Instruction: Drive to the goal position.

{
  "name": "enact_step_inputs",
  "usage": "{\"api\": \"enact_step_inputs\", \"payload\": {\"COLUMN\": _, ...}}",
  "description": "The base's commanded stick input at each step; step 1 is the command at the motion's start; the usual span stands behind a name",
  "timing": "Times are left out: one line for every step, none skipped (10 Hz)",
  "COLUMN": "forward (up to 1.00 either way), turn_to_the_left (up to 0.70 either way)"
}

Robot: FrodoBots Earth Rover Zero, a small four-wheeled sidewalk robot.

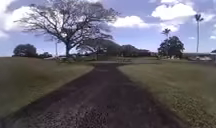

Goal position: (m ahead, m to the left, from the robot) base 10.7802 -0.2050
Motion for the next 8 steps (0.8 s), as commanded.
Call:
{"api": "enact_step_inputs", "payload": {"forward": 0.50, "turn_to_the_left": 0.00}}
{"api": "enact_step_inputs", "payload": {"forward": 0.50, "turn_to_the_left": 0.00}}
{"api": "enact_step_inputs", "payload": {"forward": 0.50, "turn_to_the_left": 0.00}}
{"api": "enact_step_inputs", "payload": {"forward": 0.50, "turn_to_the_left": 0.00}}
{"api": "enact_step_inputs", "payload": {"forward": 0.50, "turn_to_the_left": 0.00}}
{"api": "enact_step_inputs", "payload": {"forward": 0.50, "turn_to_the_left": 0.00}}
{"api": "enact_step_inputs", "payload": {"forward": 0.50, "turn_to_the_left": 0.00}}
{"api": "enact_step_inputs", "payload": {"forward": 0.50, "turn_to_the_left": 0.00}}
